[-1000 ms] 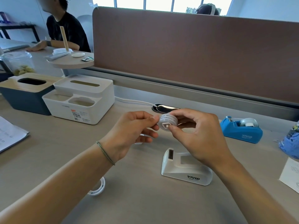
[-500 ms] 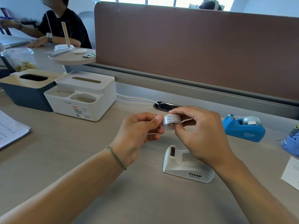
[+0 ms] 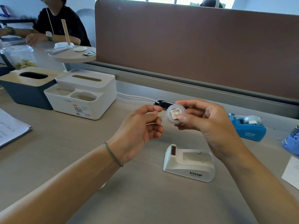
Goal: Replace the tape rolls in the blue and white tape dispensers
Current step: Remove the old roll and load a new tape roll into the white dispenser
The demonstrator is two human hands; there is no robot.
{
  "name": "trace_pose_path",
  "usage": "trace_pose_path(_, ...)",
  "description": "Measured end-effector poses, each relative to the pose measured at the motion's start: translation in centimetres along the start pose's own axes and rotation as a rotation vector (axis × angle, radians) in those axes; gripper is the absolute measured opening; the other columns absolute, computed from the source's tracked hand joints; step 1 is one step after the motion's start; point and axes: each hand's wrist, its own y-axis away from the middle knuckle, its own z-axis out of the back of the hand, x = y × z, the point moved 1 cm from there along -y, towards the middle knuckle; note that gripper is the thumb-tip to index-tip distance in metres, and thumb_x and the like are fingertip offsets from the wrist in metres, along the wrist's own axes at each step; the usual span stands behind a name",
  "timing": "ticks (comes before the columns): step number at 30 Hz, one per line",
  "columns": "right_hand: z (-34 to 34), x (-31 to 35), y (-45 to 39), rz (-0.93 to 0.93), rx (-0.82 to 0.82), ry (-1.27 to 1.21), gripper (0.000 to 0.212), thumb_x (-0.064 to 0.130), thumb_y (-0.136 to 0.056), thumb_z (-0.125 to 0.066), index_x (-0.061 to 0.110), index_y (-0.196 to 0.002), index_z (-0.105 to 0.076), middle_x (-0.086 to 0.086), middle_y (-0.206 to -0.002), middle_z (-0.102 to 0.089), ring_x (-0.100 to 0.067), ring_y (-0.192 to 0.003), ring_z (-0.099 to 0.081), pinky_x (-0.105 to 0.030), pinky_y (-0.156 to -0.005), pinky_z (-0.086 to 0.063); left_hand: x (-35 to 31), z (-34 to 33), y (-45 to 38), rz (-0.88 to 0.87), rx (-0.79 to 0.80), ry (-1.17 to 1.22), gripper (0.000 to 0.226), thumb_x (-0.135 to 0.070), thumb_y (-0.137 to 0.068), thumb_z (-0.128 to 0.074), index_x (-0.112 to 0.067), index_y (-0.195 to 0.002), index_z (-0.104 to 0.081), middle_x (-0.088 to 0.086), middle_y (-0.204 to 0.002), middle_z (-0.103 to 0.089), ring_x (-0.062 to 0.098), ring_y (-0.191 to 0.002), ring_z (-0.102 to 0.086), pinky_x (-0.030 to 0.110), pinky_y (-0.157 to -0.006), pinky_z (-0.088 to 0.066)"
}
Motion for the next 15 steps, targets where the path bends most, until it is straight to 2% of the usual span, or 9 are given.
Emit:
trace_pose_path(2, 0.4, 0.1, -0.2, -0.099, -0.007, -0.081, 0.026, 0.006, -0.085, -0.072, 0.015, -0.109, -0.074, -0.018, -0.092, -0.078, -0.029, -0.077, -0.075, -0.032, -0.071, -0.063, -0.1, -0.1, 0.0, -0.03, -0.006, -0.012, 0.027, -0.018, -0.106, -0.038, -0.009, -0.104, -0.064, 0.011, -0.075, -0.057, 0.02, -0.057, -0.059, 0.026, -0.05, -0.052)
trace_pose_path(3, 0.5, 0.0, -0.2, -0.154, -0.001, -0.115, 0.026, 0.008, -0.086, -0.071, 0.015, -0.11, -0.074, -0.019, -0.092, -0.077, -0.028, -0.075, -0.074, -0.03, -0.07, -0.063, -0.1, 0.0, 0.0, -0.122, -0.029, -0.118, 0.027, -0.023, -0.105, -0.041, -0.009, -0.107, -0.065, 0.011, -0.083, -0.059, 0.021, -0.064, -0.062, 0.027, -0.053, -0.054)
trace_pose_path(5, 0.6, -0.1, -0.3, -0.258, 0.027, -0.175, 0.025, 0.011, -0.086, -0.07, 0.013, -0.111, -0.074, -0.019, -0.09, -0.077, -0.023, -0.071, -0.072, -0.027, -0.066, -0.062, -0.1, 0.2, 0.3, -0.459, -0.053, -0.55, 0.027, -0.03, -0.097, -0.059, -0.018, -0.121, -0.063, 0.002, -0.104, -0.063, 0.016, -0.086, -0.067, 0.027, -0.064, -0.058)
trace_pose_path(7, 0.4, -0.3, -0.4, -0.335, 0.058, -0.221, 0.024, 0.011, -0.086, -0.069, 0.01, -0.11, -0.074, -0.018, -0.088, -0.075, -0.019, -0.066, -0.071, -0.024, -0.061, -0.061, 0.3, 0.2, 0.6, -0.759, 0.017, -0.935, 0.053, -0.03, -0.083, -0.077, -0.022, -0.132, -0.058, -0.004, -0.119, -0.061, 0.013, -0.104, -0.063, 0.025, -0.073, -0.059)
trace_pose_path(8, 0.4, -0.3, -0.3, -0.364, 0.077, -0.234, 0.023, 0.011, -0.086, -0.068, 0.01, -0.108, -0.075, -0.017, -0.088, -0.075, -0.018, -0.065, -0.07, -0.024, -0.059, -0.06, 0.4, 0.2, 0.7, -0.857, 0.05, -1.031, 0.056, -0.027, -0.081, -0.08, -0.018, -0.132, -0.058, -0.003, -0.121, -0.062, 0.014, -0.105, -0.062, 0.025, -0.073, -0.059)
trace_pose_path(11, 0.3, -0.5, -0.3, -0.431, 0.122, -0.257, 0.019, 0.012, -0.088, -0.065, 0.011, -0.104, -0.076, -0.014, -0.085, -0.074, -0.018, -0.064, -0.068, -0.024, -0.057, -0.058, 0.8, 0.1, 1.0, -1.057, 0.062, -1.131, 0.038, -0.01, -0.084, -0.079, -0.007, -0.119, -0.068, 0.005, -0.113, -0.068, 0.016, -0.099, -0.064, 0.027, -0.073, -0.058)
trace_pose_path(15, 0.4, -0.2, -0.2, -0.506, 0.17, -0.311, 0.016, 0.02, -0.086, -0.067, 0.008, -0.093, -0.075, -0.012, -0.07, -0.068, -0.017, -0.056, -0.063, -0.024, -0.055, -0.056, 0.6, 0.3, 1.1, -1.115, 0.028, -1.147, 0.027, -0.008, -0.084, -0.078, -0.006, -0.111, -0.074, 0.004, -0.106, -0.073, 0.014, -0.093, -0.069, 0.025, -0.074, -0.059)
